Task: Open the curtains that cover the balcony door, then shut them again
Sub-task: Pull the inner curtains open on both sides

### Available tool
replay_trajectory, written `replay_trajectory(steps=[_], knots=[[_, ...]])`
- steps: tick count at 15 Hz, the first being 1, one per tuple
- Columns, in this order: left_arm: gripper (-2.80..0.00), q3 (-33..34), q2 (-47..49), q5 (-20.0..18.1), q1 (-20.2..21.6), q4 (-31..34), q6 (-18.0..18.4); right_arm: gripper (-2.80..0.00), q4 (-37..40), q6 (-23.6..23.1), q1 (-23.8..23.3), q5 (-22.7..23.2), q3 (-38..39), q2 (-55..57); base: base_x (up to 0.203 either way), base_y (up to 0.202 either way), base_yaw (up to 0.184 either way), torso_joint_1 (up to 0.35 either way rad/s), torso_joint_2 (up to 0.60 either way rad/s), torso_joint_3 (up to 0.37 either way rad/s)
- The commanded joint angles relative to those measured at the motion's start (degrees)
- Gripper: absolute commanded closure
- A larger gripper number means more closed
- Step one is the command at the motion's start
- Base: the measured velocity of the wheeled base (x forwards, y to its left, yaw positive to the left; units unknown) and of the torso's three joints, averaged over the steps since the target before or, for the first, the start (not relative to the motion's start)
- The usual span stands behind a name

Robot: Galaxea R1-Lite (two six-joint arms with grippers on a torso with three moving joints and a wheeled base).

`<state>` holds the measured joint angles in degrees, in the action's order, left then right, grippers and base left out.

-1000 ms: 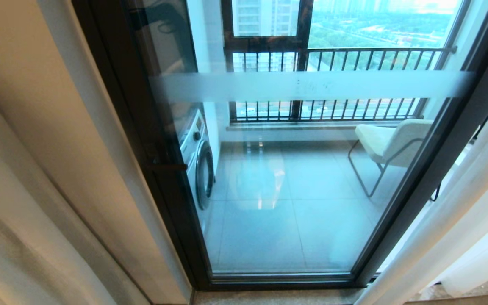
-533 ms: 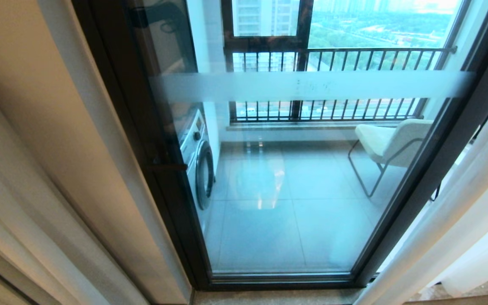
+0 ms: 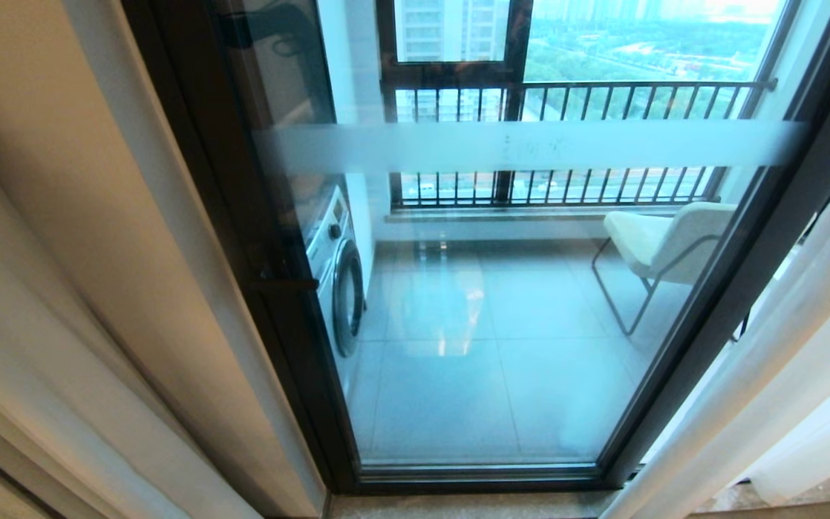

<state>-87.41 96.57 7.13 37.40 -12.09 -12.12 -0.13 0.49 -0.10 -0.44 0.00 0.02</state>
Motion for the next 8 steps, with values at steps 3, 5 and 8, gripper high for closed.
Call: replay_trajectory(steps=[3,5,8], knots=[[-2.80,0.04,-0.25,0.16,-0.05,0.05,-1.15,0.00,-0.04,0.04,0.01,0.00,0.00,-0.02,0.000,0.000,0.000,0.000,0.00,0.000],[-2.80,0.04,-0.72,0.16,-0.05,0.05,-0.65,0.00,-0.04,0.04,0.01,0.00,0.00,-0.02,0.000,0.000,0.000,0.000,0.00,0.000],[-2.80,0.04,-1.63,0.11,-0.32,0.05,-0.54,0.00,-0.04,0.04,0.01,0.00,0.00,-0.02,0.000,0.000,0.000,0.000,0.00,0.000]])
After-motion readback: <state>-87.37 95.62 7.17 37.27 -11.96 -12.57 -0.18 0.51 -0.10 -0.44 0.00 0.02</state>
